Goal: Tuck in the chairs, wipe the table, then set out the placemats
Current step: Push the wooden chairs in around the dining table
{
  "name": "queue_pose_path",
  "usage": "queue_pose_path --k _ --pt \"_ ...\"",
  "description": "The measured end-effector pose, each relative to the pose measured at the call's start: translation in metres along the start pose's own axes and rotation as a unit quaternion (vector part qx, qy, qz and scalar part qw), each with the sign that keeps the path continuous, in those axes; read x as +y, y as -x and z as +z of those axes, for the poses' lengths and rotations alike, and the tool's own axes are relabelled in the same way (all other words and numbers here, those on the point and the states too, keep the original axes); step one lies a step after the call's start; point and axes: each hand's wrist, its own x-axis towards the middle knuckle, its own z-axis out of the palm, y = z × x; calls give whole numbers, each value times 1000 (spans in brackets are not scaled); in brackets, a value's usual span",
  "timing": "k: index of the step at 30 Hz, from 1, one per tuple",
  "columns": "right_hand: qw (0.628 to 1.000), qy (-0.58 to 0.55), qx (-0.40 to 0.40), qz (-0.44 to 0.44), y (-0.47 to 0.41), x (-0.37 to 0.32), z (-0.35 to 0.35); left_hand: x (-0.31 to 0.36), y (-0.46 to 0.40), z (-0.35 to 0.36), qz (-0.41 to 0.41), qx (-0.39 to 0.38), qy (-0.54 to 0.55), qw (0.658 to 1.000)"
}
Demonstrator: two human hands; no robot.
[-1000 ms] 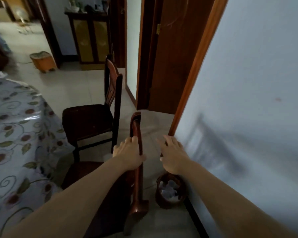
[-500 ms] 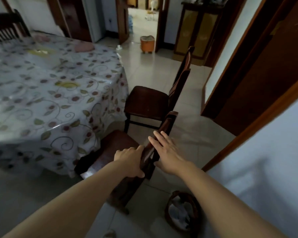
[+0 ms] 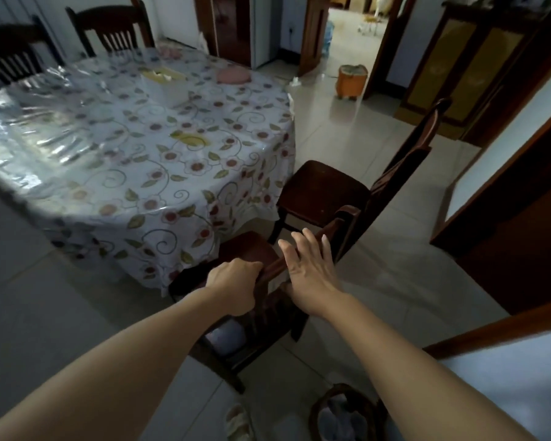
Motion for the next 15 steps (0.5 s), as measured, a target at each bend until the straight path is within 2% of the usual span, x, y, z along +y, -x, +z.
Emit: queue_pose_path --k 5,10,15 --pt "998 18 41 -40 -76 -17 -22 -42 -29 -40 -65 75 7 995" --pt "993 54 65 -82 -144 -31 -45 -86 -66 -66 -149 122 47 980" --pt "986 75 85 -122 -213 -46 -60 -126 -93 -87 -197 172 43 964"
